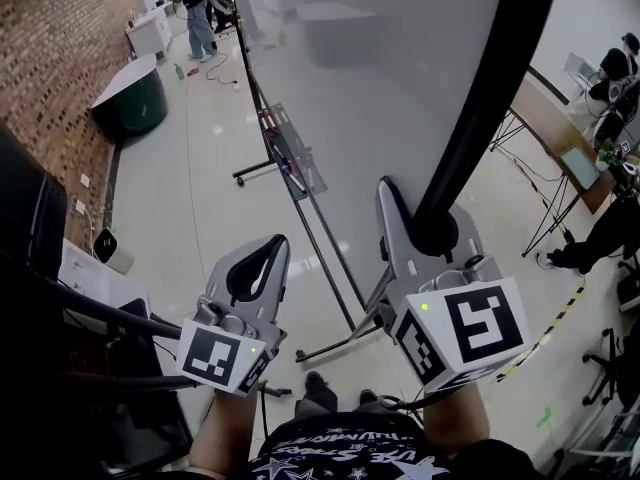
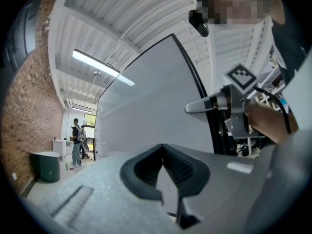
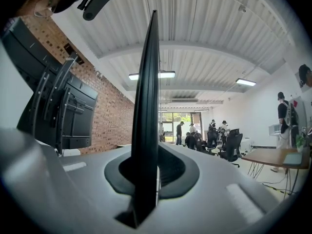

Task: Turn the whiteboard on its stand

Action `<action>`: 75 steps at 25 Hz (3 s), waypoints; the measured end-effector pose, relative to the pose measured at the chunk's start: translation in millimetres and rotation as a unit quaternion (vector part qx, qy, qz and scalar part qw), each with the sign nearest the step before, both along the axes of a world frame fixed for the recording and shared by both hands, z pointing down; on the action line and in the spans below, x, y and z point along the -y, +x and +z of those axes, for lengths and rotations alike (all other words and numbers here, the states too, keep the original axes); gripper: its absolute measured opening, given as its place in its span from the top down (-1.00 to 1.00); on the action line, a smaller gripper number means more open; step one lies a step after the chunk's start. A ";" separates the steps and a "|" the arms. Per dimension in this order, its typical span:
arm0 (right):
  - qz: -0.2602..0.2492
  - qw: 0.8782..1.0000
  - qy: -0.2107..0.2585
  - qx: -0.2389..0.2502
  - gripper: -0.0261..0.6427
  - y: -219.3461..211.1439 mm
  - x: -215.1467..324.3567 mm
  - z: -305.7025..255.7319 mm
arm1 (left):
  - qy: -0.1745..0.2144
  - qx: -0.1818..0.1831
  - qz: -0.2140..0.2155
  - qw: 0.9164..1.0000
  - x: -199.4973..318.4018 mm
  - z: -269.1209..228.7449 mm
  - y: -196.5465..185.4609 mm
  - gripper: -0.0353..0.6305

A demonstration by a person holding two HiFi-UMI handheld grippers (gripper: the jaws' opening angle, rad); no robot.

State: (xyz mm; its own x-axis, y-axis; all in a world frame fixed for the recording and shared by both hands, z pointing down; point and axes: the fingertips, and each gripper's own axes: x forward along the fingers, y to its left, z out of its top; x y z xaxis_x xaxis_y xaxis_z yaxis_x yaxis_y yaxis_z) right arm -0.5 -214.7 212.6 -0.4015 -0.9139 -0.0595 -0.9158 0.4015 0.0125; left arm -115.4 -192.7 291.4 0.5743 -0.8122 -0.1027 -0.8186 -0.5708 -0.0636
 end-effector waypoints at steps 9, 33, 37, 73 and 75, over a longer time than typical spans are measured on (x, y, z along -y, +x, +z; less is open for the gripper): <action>-0.033 0.999 -0.006 0.000 0.78 10.9 -40.7 -1.0 | -0.012 0.010 -0.058 0.998 -42.1 0.5 44.8 0.88; -0.031 0.999 -0.003 -0.008 0.78 42.7 -113.7 19.2 | -0.009 0.007 -0.038 0.999 -131.5 2.8 81.4 0.88; -0.021 1.000 0.006 -0.013 0.78 51.7 -126.1 17.9 | -0.002 -0.001 -0.012 1.000 -142.6 3.4 93.6 0.88; -0.068 0.997 0.025 -0.031 0.41 65.7 -189.1 11.8 | 0.022 0.003 -0.031 0.999 -178.2 -10.9 138.3 0.88; -0.067 0.997 0.033 -0.033 0.40 66.0 -190.8 9.9 | 0.021 0.005 -0.032 0.999 -181.5 -11.3 136.5 0.88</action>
